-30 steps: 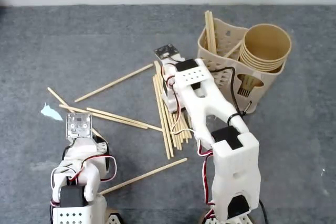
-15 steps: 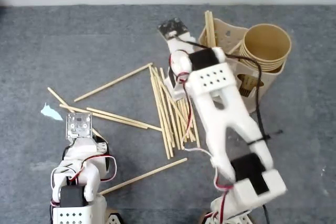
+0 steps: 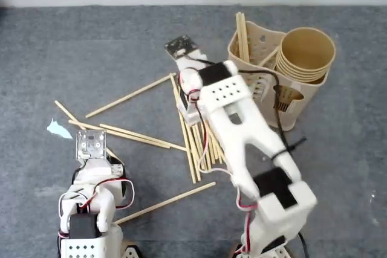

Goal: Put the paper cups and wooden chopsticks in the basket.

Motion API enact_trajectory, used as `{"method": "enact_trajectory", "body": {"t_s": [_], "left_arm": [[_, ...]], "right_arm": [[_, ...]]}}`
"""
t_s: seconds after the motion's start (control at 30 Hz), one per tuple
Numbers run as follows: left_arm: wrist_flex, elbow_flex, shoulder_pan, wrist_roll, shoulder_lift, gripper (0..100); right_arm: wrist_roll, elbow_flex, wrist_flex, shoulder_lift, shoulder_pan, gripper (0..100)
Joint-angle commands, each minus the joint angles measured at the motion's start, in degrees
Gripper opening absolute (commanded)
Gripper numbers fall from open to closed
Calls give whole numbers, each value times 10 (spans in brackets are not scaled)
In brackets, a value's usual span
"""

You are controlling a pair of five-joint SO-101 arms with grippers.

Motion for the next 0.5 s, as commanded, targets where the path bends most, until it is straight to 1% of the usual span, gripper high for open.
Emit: {"method": "enact_trajectory", "body": {"t_s": [0.0, 0.13, 0.47], "left_arm": [[-11, -5, 2, -4, 2, 15], [-11, -5, 2, -4, 2, 15], [-11, -5, 1, -4, 2, 15]], "right_arm": [[4, -4, -55, 36, -3, 108], [4, -5, -79, 84, 0, 108], [4, -32, -87, 145, 23, 108]]}}
